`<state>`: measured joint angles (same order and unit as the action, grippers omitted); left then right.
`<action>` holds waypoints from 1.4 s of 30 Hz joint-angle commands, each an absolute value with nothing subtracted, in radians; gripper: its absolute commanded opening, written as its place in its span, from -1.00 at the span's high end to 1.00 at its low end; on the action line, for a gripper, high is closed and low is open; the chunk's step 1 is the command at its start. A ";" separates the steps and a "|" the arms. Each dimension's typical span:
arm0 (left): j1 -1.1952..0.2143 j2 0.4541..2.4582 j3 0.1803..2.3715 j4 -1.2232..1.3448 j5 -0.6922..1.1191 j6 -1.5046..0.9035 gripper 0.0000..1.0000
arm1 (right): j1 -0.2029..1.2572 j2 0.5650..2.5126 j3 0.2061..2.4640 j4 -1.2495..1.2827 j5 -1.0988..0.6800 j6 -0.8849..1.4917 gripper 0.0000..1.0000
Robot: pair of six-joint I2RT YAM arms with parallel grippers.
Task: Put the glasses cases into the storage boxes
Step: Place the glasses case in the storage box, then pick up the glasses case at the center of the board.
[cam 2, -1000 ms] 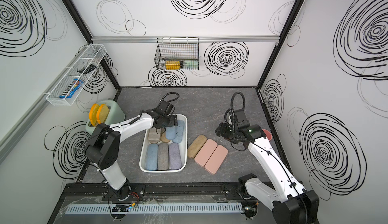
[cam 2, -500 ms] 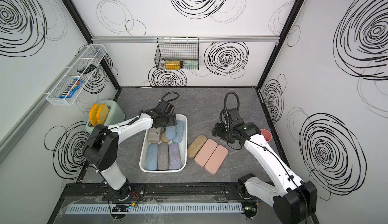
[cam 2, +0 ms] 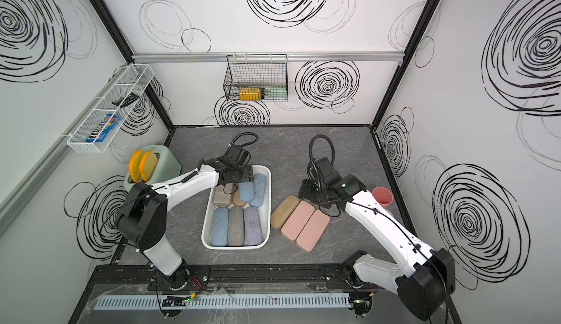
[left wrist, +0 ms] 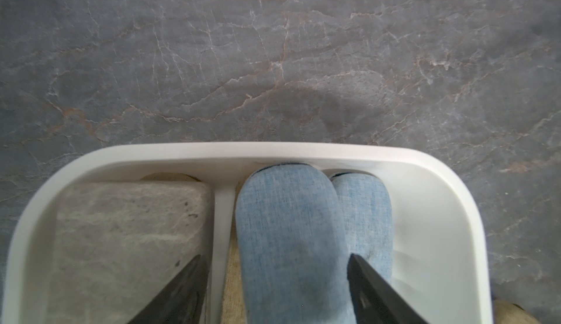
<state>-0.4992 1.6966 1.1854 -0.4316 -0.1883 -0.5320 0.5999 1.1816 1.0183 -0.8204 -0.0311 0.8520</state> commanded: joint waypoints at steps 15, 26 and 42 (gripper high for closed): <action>-0.377 1.139 0.795 -0.236 0.004 -0.501 -0.85 | 0.768 1.623 1.131 -0.712 0.057 1.048 -0.26; -0.274 1.075 0.708 -0.198 0.114 -0.495 -0.88 | 0.767 1.727 1.137 -0.683 0.002 1.074 -0.31; -0.254 1.086 0.693 -0.189 0.130 -0.500 -0.87 | 0.750 1.748 1.148 -0.761 0.021 1.083 -0.64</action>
